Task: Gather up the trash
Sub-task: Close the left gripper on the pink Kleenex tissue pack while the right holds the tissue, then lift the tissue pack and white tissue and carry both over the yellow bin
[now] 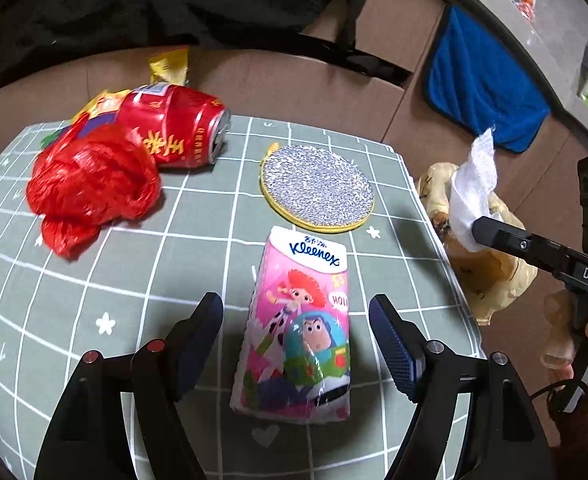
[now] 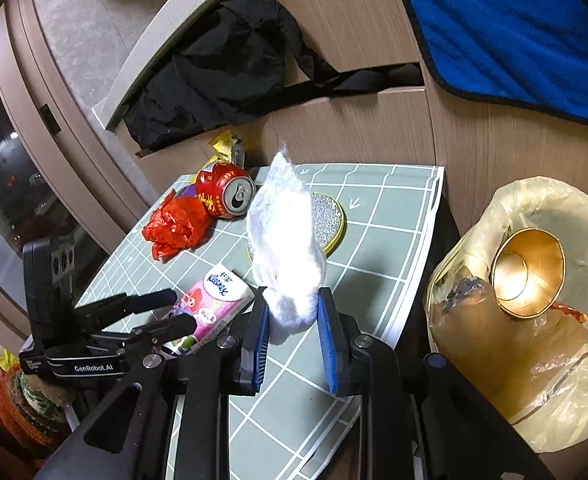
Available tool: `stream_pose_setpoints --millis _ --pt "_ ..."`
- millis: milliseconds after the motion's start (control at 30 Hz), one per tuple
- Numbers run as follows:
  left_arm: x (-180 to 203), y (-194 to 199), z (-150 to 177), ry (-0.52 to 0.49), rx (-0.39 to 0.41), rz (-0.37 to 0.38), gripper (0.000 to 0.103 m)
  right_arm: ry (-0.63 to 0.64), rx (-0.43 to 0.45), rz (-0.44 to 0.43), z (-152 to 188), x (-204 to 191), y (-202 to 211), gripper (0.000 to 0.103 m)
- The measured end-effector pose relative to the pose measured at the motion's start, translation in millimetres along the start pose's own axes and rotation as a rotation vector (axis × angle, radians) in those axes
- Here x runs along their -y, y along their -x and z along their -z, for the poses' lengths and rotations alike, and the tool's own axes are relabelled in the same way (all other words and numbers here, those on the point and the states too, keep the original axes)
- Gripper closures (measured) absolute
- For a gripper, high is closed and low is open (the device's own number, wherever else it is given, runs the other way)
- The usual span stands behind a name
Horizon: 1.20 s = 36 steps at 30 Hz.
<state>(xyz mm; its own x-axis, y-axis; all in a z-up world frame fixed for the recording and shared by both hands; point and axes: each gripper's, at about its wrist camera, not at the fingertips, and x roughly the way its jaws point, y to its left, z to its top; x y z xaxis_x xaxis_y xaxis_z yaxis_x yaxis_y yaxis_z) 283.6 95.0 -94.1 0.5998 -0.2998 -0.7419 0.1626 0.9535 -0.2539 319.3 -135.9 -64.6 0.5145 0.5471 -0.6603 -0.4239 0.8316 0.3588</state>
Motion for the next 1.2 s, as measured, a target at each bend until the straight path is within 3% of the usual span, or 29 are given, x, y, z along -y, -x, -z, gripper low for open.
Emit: stream_pose_setpoints --millis 233,367,467,633,867,1200 --pt "12.6 -19.8 -9.0 -0.072 -0.03 -0.068 0.028 0.0 -0.005 0.004 0.9 3.0 0.3 0.081" --pt "9.1 -32.0 -10.5 -0.041 -0.097 -0.087 0.046 0.003 0.001 0.005 0.1 5.6 2.7 0.081" --pt "10.0 -26.0 -10.5 -0.036 -0.071 -0.108 0.058 0.002 0.008 0.004 0.1 7.8 5.0 0.081" --pt "19.3 11.6 -30.3 -0.015 0.07 -0.122 0.06 0.017 0.054 0.006 -8.0 8.9 19.0 0.081" --pt "73.5 83.9 -82.2 -0.077 0.364 -0.159 0.06 0.071 0.197 0.03 -45.2 4.3 71.4 0.081" --pt "149.3 104.0 -106.1 -0.187 0.547 -0.106 0.059 0.186 0.338 0.191 -66.9 9.7 145.6 0.081"
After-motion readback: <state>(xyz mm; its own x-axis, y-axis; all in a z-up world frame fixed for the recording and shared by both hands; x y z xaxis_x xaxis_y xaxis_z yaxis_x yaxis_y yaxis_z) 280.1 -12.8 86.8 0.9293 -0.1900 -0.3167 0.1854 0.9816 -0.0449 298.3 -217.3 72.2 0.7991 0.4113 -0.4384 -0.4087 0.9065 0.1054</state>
